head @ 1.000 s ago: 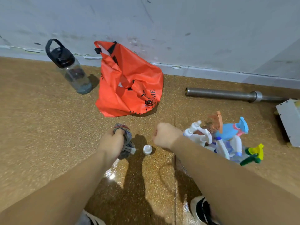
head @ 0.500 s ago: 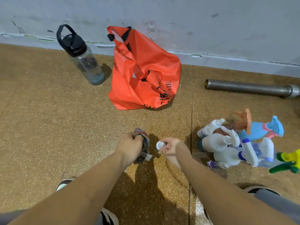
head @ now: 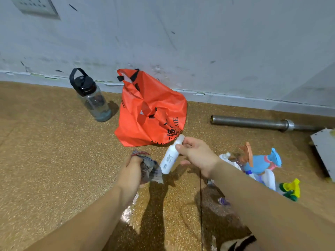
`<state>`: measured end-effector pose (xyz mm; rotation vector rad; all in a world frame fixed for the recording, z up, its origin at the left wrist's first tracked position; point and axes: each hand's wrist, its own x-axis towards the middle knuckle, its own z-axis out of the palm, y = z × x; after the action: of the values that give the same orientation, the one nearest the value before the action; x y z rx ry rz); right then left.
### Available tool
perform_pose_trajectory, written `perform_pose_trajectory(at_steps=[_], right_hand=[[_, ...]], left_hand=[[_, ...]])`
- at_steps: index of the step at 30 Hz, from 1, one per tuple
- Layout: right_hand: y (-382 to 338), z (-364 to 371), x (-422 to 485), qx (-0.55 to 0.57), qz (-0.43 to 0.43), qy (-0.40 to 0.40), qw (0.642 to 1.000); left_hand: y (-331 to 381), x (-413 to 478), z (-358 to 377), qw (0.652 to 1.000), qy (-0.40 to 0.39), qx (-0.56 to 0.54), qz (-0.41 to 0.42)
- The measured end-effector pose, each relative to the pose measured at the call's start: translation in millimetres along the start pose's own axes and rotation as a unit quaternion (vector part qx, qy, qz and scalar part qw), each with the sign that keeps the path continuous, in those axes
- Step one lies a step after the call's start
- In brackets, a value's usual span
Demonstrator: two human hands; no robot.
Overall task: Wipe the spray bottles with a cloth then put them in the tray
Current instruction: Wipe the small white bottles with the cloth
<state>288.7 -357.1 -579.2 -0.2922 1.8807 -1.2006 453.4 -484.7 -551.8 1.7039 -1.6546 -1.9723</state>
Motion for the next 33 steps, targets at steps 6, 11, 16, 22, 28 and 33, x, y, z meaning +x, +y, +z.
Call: perform_pose_trajectory(at_steps=[6,11,16,22,28,33], right_hand=[[-93,-37,-57,-0.063,-0.07,-0.113,0.989],[-148,-48,-134,-0.044,-0.143,-0.172,0.974],[-160,-48,-182,0.027,-0.146,-0.148,0.978],[-146,-39,-187,0.089,-0.028,-0.034,0.995],[-150,-40,-176,0.081,-0.03,-0.042,0.995],[-146,-41,-162,0.048,-0.059,-0.061,0.995]], left_hand=[[66,-59,-11,0.993,-0.027,-0.112,0.04],[99,-110,-29,0.98,-0.066,-0.159,0.097],[99,-143,-25,0.958,-0.151,-0.221,0.103],[83,-140,-11,0.945,-0.183,-0.263,0.062],[98,-128,-9,0.936,-0.192,-0.287,0.073],[110,-128,5,0.945,-0.164,-0.232,0.163]])
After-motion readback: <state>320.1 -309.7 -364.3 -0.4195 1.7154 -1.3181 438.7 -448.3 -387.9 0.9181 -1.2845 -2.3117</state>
